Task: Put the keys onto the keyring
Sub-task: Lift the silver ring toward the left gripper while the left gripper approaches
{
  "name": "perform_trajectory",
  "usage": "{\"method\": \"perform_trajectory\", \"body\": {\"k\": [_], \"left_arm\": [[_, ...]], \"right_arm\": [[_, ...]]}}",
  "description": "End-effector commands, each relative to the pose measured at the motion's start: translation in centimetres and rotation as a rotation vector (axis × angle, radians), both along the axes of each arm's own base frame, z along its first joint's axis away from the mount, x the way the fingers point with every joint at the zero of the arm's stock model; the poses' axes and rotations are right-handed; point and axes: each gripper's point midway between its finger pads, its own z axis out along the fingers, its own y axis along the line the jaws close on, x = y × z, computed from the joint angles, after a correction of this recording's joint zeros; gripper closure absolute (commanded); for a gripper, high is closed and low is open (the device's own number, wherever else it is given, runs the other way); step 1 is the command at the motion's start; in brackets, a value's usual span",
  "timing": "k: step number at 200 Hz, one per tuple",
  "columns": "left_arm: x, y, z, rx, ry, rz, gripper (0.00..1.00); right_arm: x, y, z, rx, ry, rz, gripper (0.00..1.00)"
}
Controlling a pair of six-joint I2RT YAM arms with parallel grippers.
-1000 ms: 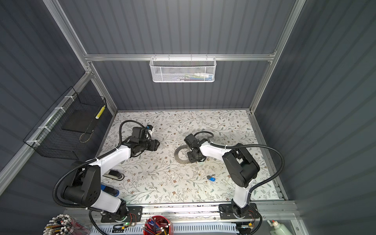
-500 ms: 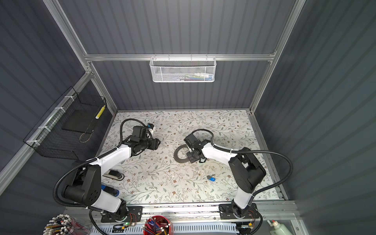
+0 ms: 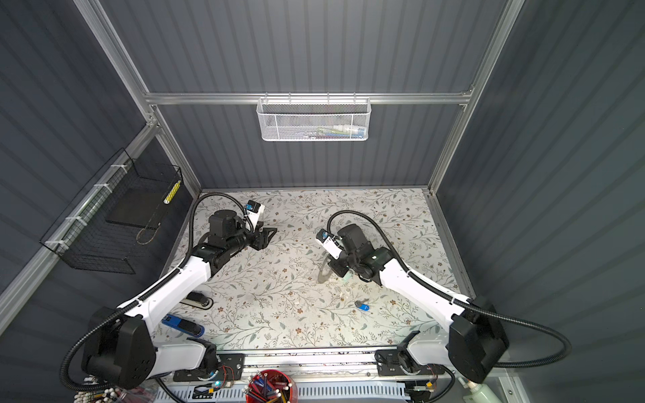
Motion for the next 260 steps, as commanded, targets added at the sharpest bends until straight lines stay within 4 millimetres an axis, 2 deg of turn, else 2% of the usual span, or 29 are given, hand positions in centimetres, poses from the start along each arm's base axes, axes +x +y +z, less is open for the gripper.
{"method": "perform_trajectory", "body": {"k": [1,50,66,106,144,192,220,260], "left_arm": [[-3.2,-2.9,1.5,-0.048,-0.111,-0.244,0.41],[-8.2,-5.9,0.6,-0.061,-0.271,-0.543,0.55],[-9.0,-6.5,0.8,-0.060,-0.323,-0.591,0.59],[-11.8,-8.3,0.3,0.102,-0.452,-0.746,0.62],[-12.8,-9.7,0.5,0.140,-0.508,-0.801,0.64],[-12.7,-11.6,1.4,0.137,-0.572,-0.773,0.66],[-13.4,-12.7,1.2,0.143,-0.585,-0.791,0.67],[-13.6,-13.7,1.5,0.129,-0.593,-0.795,0.76]], "right_arm": [[-1.2,1.6,3.2,0.139,-0.052,0.195,1.00],[-3.0,2.1,4.2,0.168,-0.115,0.377,1.00],[-3.4,2.3,4.3,0.185,-0.118,0.417,1.00],[-4.4,2.9,4.2,0.214,-0.148,0.509,1.00],[-5.1,3.3,3.8,0.234,-0.116,0.546,1.00],[-5.6,3.2,3.0,0.224,-0.084,0.558,1.00],[-5.9,3.4,2.9,0.242,-0.062,0.567,1.00],[-6.1,3.3,2.4,0.222,-0.038,0.582,1.00]]}}
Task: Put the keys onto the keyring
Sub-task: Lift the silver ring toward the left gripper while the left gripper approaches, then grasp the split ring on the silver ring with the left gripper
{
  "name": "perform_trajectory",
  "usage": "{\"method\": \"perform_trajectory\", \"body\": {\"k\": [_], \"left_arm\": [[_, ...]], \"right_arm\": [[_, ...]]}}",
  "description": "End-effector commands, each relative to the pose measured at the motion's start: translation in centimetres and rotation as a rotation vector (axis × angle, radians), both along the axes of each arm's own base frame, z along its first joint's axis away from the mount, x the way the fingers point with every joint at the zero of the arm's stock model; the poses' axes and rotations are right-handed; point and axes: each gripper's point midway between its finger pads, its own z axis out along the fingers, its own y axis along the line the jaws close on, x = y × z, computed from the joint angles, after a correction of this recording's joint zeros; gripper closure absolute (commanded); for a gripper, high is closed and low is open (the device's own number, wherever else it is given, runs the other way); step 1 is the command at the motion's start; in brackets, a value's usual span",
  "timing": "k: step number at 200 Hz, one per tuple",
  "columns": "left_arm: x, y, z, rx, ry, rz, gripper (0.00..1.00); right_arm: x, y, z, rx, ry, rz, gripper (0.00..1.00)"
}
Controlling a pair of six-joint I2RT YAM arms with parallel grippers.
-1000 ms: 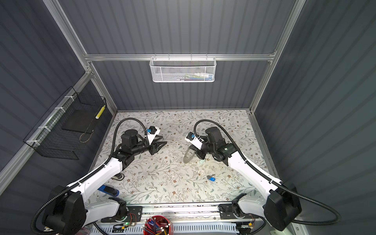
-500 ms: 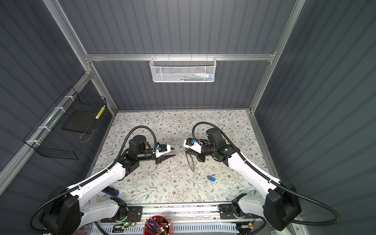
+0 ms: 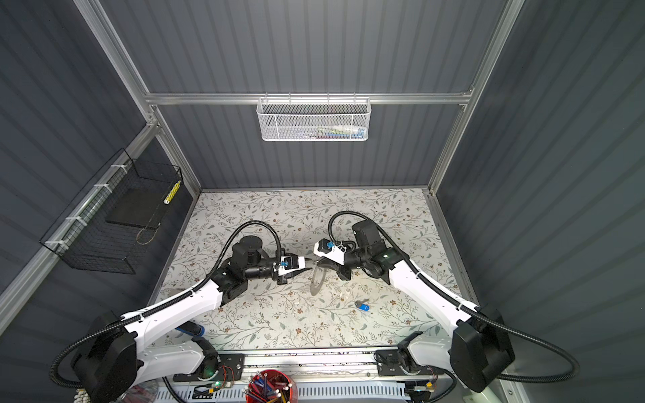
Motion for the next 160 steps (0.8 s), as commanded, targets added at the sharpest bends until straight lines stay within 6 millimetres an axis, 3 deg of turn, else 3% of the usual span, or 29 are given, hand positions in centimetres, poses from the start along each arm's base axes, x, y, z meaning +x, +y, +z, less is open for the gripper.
{"method": "perform_trajectory", "body": {"k": [1,160], "left_arm": [[0.7,-0.8,1.6,-0.033,-0.036,0.011,0.76],[-0.1,-1.6,0.4,-0.013,-0.002,-0.039,0.75]], "right_arm": [[-0.8,0.1,-0.3,-0.007,0.026,0.040,1.00],[-0.3,0.4,0.1,0.004,0.033,0.029,1.00]]}}
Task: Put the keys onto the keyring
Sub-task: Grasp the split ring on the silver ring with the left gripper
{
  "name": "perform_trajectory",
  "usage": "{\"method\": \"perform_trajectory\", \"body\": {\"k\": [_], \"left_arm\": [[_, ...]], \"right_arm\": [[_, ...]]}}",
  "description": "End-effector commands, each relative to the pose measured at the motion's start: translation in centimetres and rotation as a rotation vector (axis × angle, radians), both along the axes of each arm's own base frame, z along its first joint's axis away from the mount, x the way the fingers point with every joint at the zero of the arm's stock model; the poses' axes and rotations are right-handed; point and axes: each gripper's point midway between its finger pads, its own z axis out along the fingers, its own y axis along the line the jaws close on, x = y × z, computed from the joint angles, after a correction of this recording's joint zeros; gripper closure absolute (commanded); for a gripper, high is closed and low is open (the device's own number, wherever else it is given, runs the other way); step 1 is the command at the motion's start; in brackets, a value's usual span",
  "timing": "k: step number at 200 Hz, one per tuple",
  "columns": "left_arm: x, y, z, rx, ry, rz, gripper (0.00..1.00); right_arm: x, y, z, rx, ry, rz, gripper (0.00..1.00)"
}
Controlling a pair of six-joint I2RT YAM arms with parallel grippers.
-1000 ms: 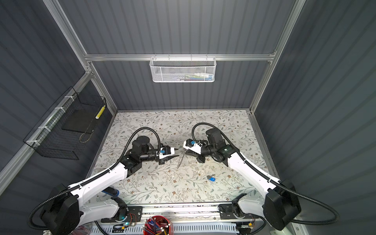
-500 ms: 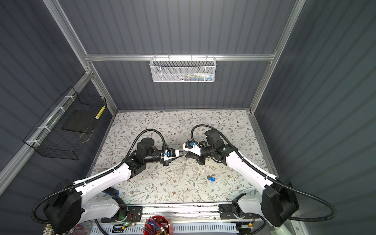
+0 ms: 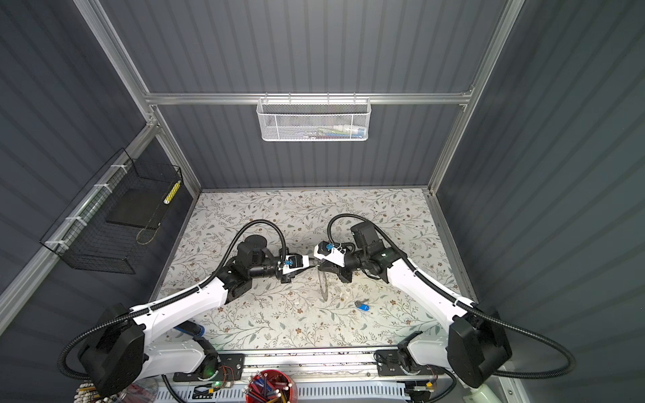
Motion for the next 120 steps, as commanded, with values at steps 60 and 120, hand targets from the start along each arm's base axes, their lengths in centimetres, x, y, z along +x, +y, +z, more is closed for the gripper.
{"method": "perform_trajectory", "body": {"k": [60,120], "left_arm": [[-1.0,-0.5,0.1,0.015,0.007,-0.052,0.76],[-0.6,-0.8,0.2,0.010,0.004,-0.039,0.83]], "right_arm": [[0.6,0.5,1.4,0.039,-0.031,-0.008,1.00],[0.1,0.7,1.4,0.045,-0.036,0.016,1.00]]}}
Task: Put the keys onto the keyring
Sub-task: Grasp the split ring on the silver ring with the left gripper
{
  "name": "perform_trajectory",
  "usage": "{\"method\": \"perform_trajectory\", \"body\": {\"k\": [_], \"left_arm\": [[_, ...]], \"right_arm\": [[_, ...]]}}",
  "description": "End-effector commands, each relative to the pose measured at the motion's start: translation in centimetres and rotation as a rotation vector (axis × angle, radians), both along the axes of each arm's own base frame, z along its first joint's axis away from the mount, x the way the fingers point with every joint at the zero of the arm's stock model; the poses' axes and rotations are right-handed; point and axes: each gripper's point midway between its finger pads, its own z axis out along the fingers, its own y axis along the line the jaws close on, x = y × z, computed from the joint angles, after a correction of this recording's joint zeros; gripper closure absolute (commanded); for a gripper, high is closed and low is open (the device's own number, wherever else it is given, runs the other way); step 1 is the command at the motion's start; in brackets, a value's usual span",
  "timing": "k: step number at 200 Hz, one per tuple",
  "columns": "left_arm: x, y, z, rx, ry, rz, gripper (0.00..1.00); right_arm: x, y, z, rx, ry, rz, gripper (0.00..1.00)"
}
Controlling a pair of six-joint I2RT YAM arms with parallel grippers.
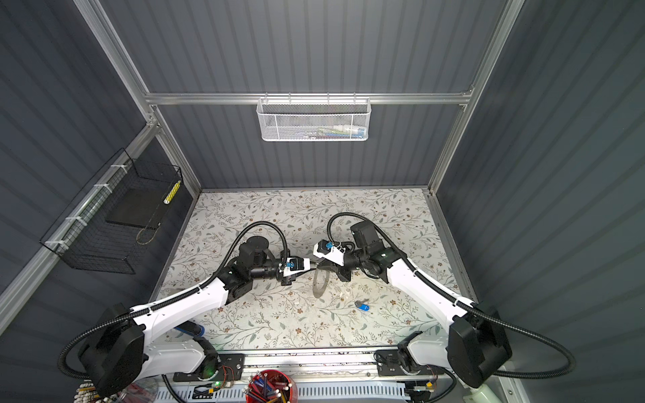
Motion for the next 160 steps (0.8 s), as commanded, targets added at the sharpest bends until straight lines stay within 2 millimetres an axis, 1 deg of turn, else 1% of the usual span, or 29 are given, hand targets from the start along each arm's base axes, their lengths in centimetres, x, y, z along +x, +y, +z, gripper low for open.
{"method": "perform_trajectory", "body": {"k": [1,36,42,51,54,67,80,97,114,121,124,125,129,141,160], "left_arm": [[0.1,-0.6,0.7,-0.008,-0.012,-0.014,0.83],[0.2,-0.9,0.8,-0.021,0.003,-0.012,0.86],[0.2,-0.9,0.8,-0.022,0.004,-0.014,0.88],[0.1,-0.9,0.8,-0.024,0.011,-0.016,0.97],[0.1,-1.0,0.8,-0.026,0.014,-0.016,1.00],[0.1,-1.0,1.0,-0.032,0.036,-0.015,1.00],[0.2,-1.2,1.9,-0.065,0.068,-0.001,1.00],[0.2,-1.1,3.0,-0.120,0.085,0.010,1.00],[-0.1,-0.9,3.9,-0.176,0.102,0.020,1.00],[-0.2,-0.9,4.2,-0.196,0.114,0.016,1.00],[-0.3,-0.9,4.3,-0.205,0.122,0.012,1.00],[-0.3,-0.9,4.3,-0.207,0.126,0.012,1.00],[-0.4,-0.8,4.6,-0.217,0.134,0.006,1.00],[-0.6,-0.9,5.2,-0.253,0.161,-0.010,1.00],[-0.9,-1.0,6.3,-0.306,0.192,-0.033,1.00]], "right_arm": [[-0.3,0.4,1.0,0.030,-0.026,0.027,1.00],[-0.4,0.5,1.4,0.036,-0.035,0.037,1.00],[-0.4,0.5,1.4,0.036,-0.037,0.036,1.00],[-0.4,0.5,1.5,0.035,-0.040,0.033,1.00],[-0.4,0.5,1.5,0.035,-0.041,0.031,0.99],[-0.3,0.4,1.7,0.039,-0.041,0.026,0.93],[-0.3,0.3,1.8,0.035,-0.042,0.018,0.87],[-0.2,-0.5,1.8,0.016,-0.054,-0.020,0.72],[-0.1,-1.7,2.1,0.025,-0.077,-0.075,0.63],[-0.1,-2.2,2.3,0.034,-0.083,-0.103,0.61],[0.0,-2.3,2.0,0.035,-0.075,-0.114,0.60],[-0.1,-2.4,2.5,0.042,-0.088,-0.118,0.60],[-0.2,-2.7,2.9,0.056,-0.101,-0.137,0.59],[-0.2,-3.3,2.9,0.077,-0.101,-0.190,0.57],[0.3,-4.0,3.6,0.144,-0.084,-0.301,0.54]]}}
